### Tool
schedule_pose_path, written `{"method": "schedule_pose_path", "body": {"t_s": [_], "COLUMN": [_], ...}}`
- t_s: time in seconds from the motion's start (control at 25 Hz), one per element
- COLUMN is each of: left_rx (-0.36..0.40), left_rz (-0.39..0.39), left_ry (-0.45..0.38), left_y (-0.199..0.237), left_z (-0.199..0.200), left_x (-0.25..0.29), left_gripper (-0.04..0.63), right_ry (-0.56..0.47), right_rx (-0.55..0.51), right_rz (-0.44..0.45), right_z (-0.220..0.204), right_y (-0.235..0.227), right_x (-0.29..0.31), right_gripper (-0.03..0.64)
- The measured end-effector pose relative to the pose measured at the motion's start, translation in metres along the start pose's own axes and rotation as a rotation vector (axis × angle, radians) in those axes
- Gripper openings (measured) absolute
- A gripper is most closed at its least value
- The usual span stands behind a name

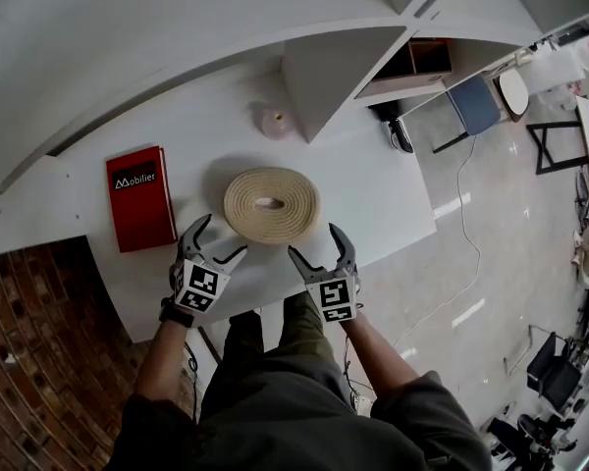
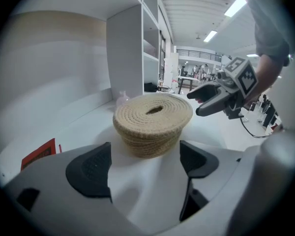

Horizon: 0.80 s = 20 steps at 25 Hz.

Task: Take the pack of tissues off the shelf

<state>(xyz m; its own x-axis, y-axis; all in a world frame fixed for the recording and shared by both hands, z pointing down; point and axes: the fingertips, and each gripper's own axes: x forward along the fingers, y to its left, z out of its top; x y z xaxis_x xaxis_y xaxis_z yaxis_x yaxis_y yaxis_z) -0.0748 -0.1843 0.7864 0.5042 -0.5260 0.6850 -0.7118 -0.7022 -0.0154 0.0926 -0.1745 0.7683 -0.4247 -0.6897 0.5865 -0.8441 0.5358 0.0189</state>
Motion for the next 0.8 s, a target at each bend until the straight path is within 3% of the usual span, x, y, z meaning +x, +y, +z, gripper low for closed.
{"method": "schedule_pose_path", "body": {"t_s": [0.36, 0.8], "left_rx": [-0.015, 0.022], "left_rz": [0.005, 0.038], "left_ry": [-0.133, -0.331], "left_y": [0.003, -0.009], "left_z": [0.059, 0.139], "left_x": [-0.063, -0.15], "left_gripper": [0.356, 0.201], "right_ry": [-0.088, -0.21], "right_rx": [-0.013, -0.06], "right_rz": [-0.001, -0.031], "right_z": [0.066, 0.138], "right_y": [0.002, 0.003], "right_x": [-0.055, -0.129], "right_gripper": [0.382, 0.194]}}
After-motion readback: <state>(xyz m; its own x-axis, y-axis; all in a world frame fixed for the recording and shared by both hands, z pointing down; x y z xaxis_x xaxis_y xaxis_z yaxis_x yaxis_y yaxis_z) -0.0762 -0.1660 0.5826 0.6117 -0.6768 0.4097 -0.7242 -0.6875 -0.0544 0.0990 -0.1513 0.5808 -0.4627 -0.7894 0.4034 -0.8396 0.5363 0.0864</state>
